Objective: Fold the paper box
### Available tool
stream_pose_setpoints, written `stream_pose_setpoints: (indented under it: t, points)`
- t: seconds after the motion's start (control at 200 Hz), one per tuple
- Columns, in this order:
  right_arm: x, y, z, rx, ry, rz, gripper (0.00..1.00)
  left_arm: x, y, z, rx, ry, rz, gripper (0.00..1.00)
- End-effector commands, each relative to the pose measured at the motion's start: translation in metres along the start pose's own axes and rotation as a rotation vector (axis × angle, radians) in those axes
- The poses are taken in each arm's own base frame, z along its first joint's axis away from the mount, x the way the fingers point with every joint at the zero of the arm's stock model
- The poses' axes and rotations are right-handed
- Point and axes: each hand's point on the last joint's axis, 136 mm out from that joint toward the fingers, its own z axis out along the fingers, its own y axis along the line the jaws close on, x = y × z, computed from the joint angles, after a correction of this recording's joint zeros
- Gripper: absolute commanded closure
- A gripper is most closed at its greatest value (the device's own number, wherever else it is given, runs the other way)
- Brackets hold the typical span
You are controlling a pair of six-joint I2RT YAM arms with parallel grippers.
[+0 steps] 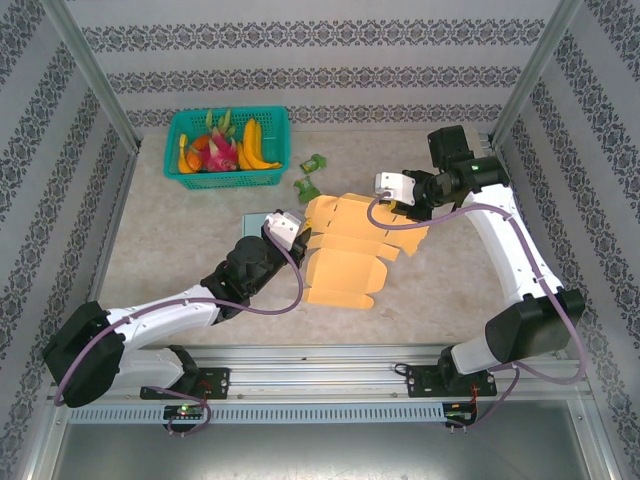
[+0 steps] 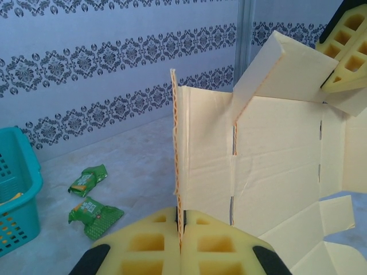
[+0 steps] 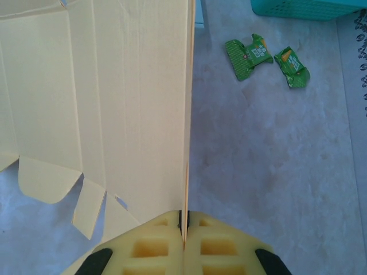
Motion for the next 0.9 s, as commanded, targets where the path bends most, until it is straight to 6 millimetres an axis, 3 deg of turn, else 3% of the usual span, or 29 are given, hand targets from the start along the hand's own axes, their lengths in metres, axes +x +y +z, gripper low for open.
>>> stream_pose_setpoints:
  t: [0.0, 0.11, 0.16, 0.27, 0.455, 0.679, 0.789, 0.894]
  points:
    - [0.0, 0.003, -0.005, 0.01, 0.028, 0.007, 1.0, -0.012, 0.012, -0.002, -0.051, -0.021, -0.065, 0.84]
    - [0.004, -0.006, -0.006, 0.08, 0.092, -0.005, 1.0, 0.002, 0.03, -0.004, -0.142, 0.037, -0.131, 0.55]
    - [0.006, -0.013, -0.004, 0.126, 0.126, -0.003, 1.0, 0.007, 0.038, -0.008, -0.179, 0.058, -0.181, 0.52]
    - [0.009, -0.011, 0.003, 0.137, 0.179, -0.016, 1.0, 0.012, 0.039, -0.021, -0.183, 0.098, -0.346, 0.57]
    - [0.017, -0.008, 0.016, 0.12, 0.223, 0.023, 1.0, 0.005, 0.002, -0.021, 0.008, 0.136, -0.622, 0.64]
    - [0.026, -0.003, 0.031, 0.099, 0.272, 0.057, 1.0, -0.003, -0.052, 0.008, 0.184, 0.217, -0.699, 0.72]
    - [0.025, 0.003, 0.036, 0.078, 0.263, 0.047, 1.0, 0.004, -0.054, 0.029, 0.142, 0.236, -0.682, 0.74]
    - [0.024, 0.009, 0.037, 0.063, 0.255, 0.036, 1.0, 0.018, -0.043, 0.051, 0.068, 0.261, -0.663, 0.74]
